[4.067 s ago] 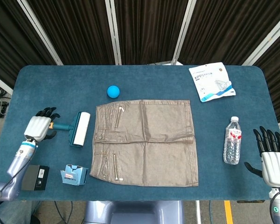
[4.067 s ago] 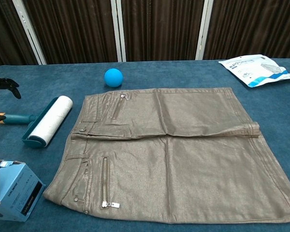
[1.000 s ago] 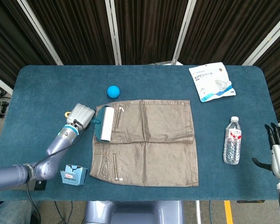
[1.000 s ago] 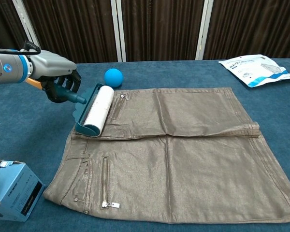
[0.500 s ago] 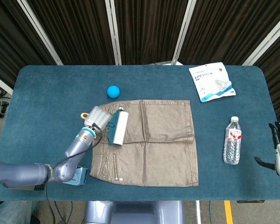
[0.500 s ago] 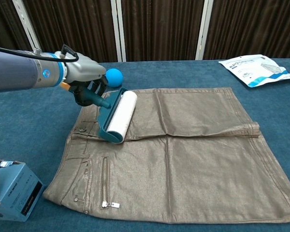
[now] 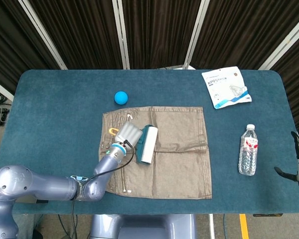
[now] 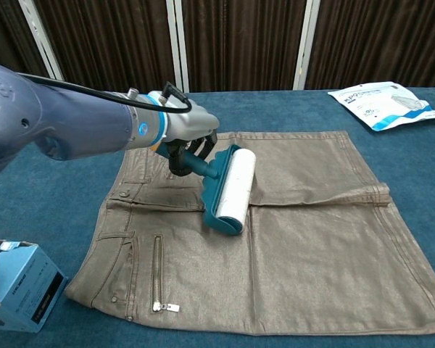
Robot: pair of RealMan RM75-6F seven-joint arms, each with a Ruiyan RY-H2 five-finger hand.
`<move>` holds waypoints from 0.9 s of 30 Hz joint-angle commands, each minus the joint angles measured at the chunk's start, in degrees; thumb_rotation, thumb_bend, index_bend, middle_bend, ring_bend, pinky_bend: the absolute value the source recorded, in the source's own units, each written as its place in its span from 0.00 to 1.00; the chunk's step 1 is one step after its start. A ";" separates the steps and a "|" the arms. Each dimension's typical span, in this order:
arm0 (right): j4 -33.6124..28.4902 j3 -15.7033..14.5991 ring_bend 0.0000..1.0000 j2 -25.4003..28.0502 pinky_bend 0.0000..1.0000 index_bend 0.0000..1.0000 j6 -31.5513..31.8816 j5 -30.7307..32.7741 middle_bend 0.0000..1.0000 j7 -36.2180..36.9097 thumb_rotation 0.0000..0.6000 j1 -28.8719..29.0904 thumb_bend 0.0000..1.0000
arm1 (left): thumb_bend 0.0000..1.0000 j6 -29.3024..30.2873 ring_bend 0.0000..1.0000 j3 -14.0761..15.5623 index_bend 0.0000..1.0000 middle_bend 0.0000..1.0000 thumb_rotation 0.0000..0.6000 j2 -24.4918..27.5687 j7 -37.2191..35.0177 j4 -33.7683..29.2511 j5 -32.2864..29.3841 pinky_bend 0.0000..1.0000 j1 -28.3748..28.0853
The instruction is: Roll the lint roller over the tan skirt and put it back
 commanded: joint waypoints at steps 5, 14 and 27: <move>0.15 0.14 0.00 0.17 0.00 0.00 0.02 0.25 0.00 0.37 1.00 -0.08 0.00 | 0.80 1.22 0.43 -2.16 0.67 0.49 1.00 -3.83 2.92 1.06 -3.12 0.51 -4.45; 0.26 0.10 0.00 0.27 0.00 0.00 0.13 0.34 0.00 0.72 1.00 -0.27 0.00 | 0.80 1.75 0.43 -3.48 0.68 0.49 1.00 -6.94 3.99 1.92 -6.01 0.51 -7.25; 0.17 0.14 0.00 0.45 0.00 0.00 0.48 0.23 0.00 0.91 1.00 -0.44 0.00 | 0.80 3.18 0.43 -2.09 0.68 0.49 1.00 -5.18 5.33 0.23 -9.27 0.51 -7.74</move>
